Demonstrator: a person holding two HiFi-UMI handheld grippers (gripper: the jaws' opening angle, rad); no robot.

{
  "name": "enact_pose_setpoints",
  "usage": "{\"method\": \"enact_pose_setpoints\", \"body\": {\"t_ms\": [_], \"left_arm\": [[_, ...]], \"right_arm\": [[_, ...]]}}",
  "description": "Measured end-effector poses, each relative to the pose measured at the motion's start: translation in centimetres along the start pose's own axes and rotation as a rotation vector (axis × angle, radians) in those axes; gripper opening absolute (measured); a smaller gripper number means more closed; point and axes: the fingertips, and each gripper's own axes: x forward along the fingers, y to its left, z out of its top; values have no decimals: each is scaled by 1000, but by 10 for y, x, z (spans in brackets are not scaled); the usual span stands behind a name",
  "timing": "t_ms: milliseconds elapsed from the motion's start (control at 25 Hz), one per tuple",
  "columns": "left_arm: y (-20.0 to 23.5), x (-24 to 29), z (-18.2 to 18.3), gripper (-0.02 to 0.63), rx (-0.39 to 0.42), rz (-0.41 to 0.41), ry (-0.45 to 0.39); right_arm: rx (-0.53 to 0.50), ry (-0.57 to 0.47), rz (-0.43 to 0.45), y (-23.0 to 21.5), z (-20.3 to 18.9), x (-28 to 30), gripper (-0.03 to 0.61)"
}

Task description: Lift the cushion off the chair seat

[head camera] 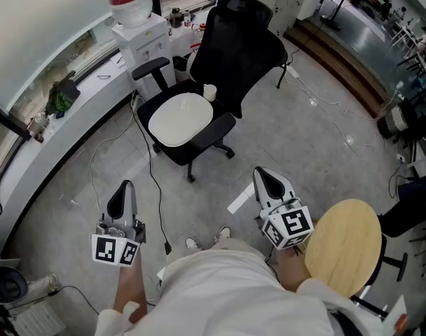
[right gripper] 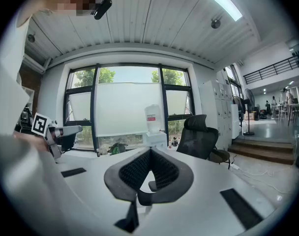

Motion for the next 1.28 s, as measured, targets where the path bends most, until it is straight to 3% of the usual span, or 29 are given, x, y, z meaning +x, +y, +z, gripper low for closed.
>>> {"method": "enact_pose_setpoints", "body": {"t_ms": [360,560,720,760,840,960,1080,1280], "left_arm": [[-8,-4,4,15,15,23,5],[-13,1,11,17,33,-3,-16],[-18,10,10,24,33,-22,5],[-18,12,8,70,30,-18,14],[-19,16,3,225,22,-13,30],[-24,21,0,282,35,-2,37],[-27,29,0,399,66,19,38],[-35,37,-7,453,105,48,52]], "right_arm": [[41,-16,36,-5,1,-1,3],[104,-71,95,-8,10,-2,3],[89,-77,93,-16,15,-2,3],[88,-77,90,-19,16,-2,3],[96,-76,76,-25,14,-3,3],[112,-71,68,-35,9,-6,3],[118,-68,75,-46,6,-10,3],[150,-70,73,-66,-3,-18,3]]}}
